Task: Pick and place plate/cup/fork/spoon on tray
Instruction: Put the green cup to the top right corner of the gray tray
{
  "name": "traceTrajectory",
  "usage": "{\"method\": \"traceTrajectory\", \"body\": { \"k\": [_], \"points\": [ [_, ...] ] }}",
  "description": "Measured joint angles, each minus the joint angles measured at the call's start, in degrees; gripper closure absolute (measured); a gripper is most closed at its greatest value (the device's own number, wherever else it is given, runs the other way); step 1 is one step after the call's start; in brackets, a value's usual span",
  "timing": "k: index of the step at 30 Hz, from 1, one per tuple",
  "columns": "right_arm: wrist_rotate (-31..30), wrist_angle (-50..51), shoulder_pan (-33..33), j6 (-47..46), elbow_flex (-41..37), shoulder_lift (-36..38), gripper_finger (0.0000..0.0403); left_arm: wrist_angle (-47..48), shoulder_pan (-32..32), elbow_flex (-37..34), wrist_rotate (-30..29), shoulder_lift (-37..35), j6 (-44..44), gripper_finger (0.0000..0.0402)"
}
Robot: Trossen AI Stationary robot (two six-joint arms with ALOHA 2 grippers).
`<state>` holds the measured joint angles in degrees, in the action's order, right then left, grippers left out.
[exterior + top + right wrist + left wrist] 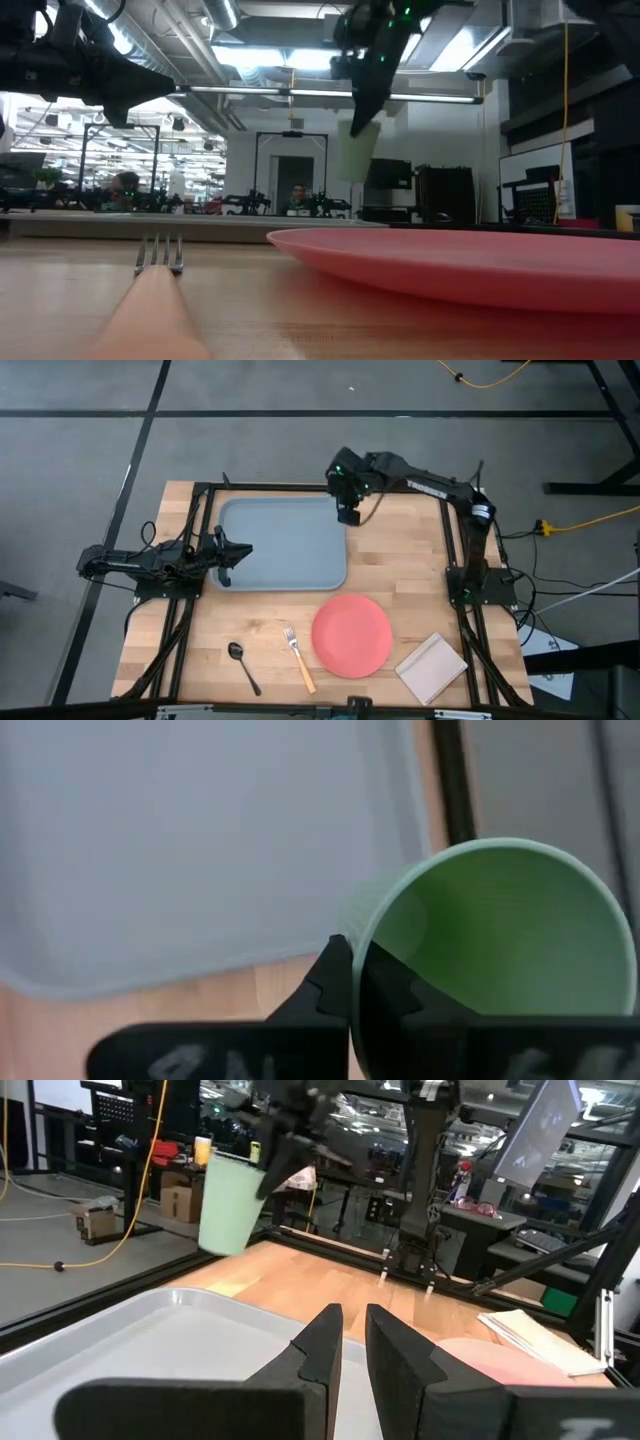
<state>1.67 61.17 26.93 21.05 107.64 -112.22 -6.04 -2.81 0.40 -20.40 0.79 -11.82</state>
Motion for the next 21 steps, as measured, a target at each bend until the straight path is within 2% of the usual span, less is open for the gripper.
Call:
{"method": "traceTrajectory", "body": {
  "k": [4,11,16,21],
  "points": [
    [5.74,0.76,3.83,1.56,0.27,-3.02,0.0399,0.00,0.00,0.00,0.00,0.01,-0.01,0.0360],
    [6.24,0.65,6.66,3.42,0.27,-5.33,0.0399,0.02,0.02,0.00,-0.07,0.01,0.01,0.0360],
    [11.61,-0.44,5.62,4.51,0.30,-7.16,0.0399,0.02,0.02,0.00,-0.07,-0.01,0.01,0.0360],
    [10.35,-1.41,1.89,5.53,0.37,-10.22,0.0399,0.04,0.01,0.02,-0.09,-0.01,0.03,0.0360]
  ]
}}
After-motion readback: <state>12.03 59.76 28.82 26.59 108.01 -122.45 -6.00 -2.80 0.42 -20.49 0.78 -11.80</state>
